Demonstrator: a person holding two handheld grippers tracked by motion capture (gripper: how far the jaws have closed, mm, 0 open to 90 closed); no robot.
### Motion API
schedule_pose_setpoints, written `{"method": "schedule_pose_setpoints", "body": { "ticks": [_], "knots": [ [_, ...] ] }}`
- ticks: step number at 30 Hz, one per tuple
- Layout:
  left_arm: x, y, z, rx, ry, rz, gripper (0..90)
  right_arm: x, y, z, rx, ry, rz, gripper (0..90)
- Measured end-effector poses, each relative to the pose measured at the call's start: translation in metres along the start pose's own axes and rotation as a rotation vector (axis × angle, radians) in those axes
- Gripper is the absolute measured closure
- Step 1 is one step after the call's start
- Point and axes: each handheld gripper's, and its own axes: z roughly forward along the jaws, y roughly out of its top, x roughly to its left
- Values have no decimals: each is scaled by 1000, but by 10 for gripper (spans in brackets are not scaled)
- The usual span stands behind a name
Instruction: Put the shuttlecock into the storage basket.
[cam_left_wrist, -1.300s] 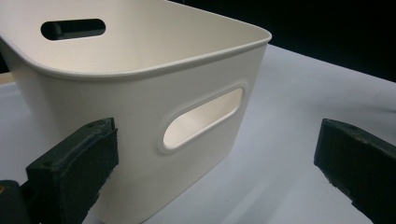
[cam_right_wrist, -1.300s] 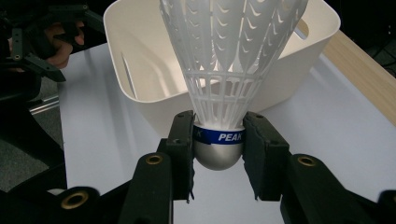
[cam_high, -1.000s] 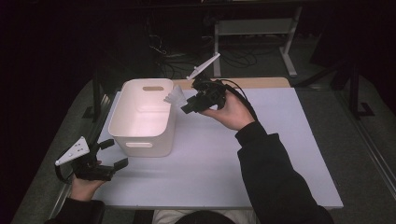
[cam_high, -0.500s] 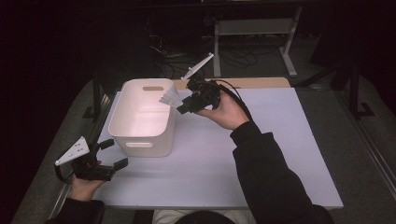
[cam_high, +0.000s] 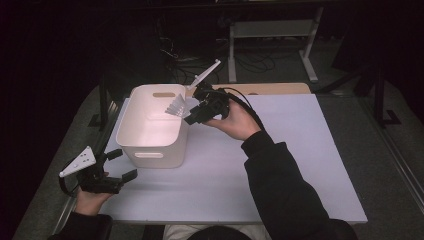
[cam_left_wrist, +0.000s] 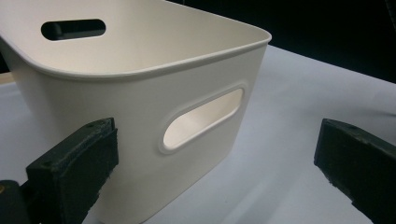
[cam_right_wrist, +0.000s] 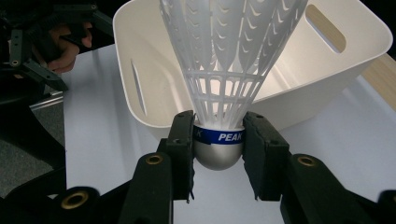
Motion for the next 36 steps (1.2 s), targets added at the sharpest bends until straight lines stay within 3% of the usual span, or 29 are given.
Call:
{"method": "schedule_pose_setpoints", "body": {
  "ticks": [36],
  "knots": [
    [0, 0, -1, -1, 1, 2, 0, 11, 26, 38, 19, 54, -55, 640]
  ]
}}
